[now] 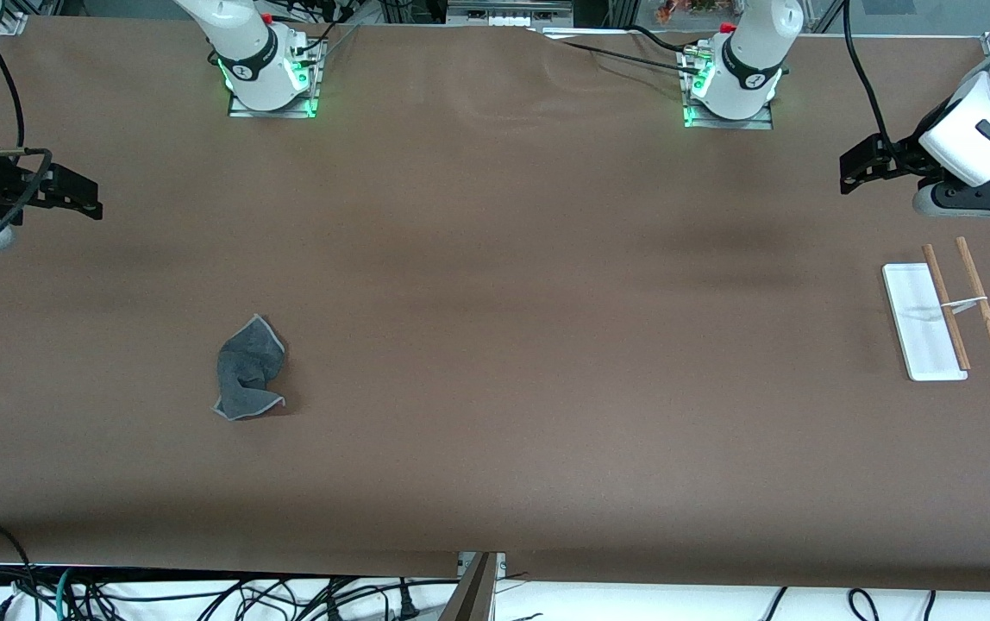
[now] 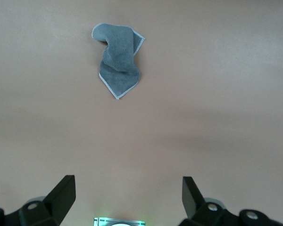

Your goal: Pass towel and hang on rack

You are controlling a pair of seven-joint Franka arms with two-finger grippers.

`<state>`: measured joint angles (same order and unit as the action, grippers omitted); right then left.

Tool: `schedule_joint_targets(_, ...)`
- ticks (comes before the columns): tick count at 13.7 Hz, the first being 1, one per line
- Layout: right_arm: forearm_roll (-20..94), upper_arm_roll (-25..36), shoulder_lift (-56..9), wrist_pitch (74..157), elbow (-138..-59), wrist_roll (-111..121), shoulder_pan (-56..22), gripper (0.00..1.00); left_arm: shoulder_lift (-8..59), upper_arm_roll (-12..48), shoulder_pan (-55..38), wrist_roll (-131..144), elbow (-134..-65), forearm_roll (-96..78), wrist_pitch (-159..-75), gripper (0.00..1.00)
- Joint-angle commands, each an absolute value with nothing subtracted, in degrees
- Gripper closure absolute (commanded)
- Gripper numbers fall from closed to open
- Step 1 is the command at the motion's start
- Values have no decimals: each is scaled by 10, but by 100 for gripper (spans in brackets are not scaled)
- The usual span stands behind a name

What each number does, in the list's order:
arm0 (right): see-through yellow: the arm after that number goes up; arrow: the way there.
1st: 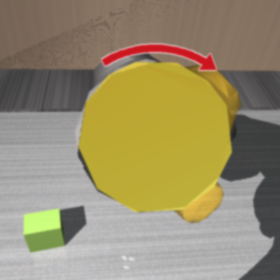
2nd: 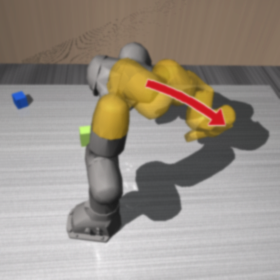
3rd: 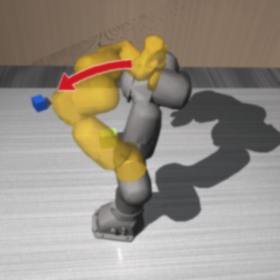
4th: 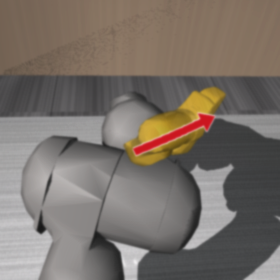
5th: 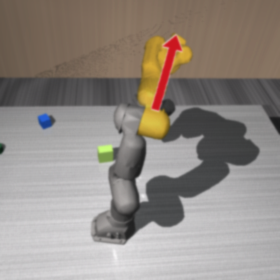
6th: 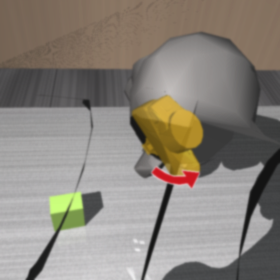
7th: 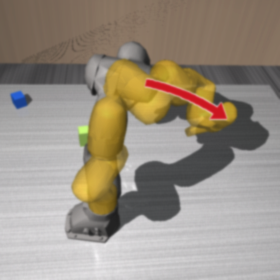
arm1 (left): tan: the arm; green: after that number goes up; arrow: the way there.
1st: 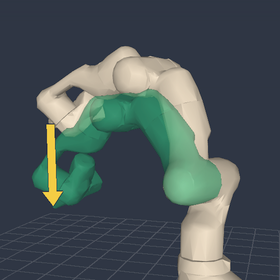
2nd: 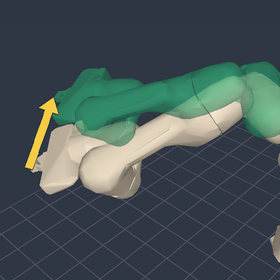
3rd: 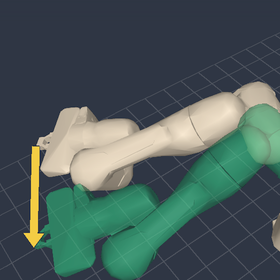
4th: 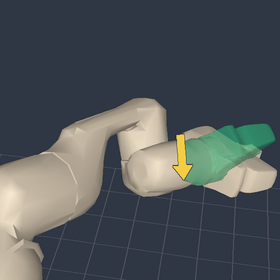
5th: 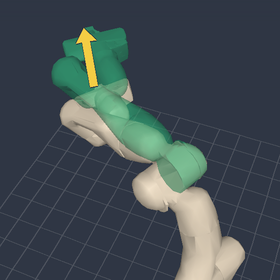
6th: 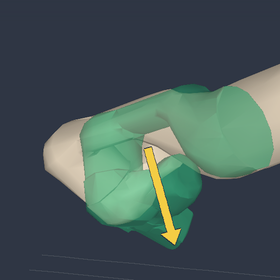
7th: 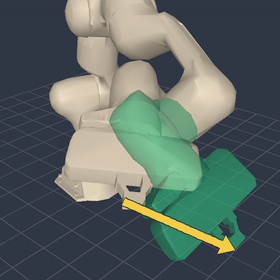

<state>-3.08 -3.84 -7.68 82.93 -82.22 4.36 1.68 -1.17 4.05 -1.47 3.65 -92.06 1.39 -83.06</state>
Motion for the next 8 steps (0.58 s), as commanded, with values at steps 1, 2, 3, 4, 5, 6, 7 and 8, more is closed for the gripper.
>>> schedule_joint_targets(1,-35,-47,-97,852,-818,41,22,0,-12,45,-11,30,-910,27,-817,0)
schedule_joint_targets(2,-35,-47,-109,861,-818,41,20,0,-12,45,-11,30,-910,27,-817,0)
schedule_joint_targets(3,-36,-47,-116,875,-818,41,18,0,-12,45,-11,30,-910,27,-818,0)
schedule_joint_targets(4,-37,-47,-135,888,-818,41,11,0,-12,45,-11,30,-910,27,-817,0)
schedule_joint_targets(5,-37,-47,-147,897,-818,41,10,0,-13,45,-11,30,-910,27,-817,0)
schedule_joint_targets(6,-37,-47,-155,917,-818,41,9,0,-12,46,-11,31,-910,27,-817,0)
schedule_joint_targets(7,-37,-47,-169,945,-818,41,8,0,-12,46,-11,30,-910,27,-817,0)
schedule_joint_targets(8,-35,-47,-186,976,-818,36,2,0,-12,46,-11,30,-910,27,-817,0)
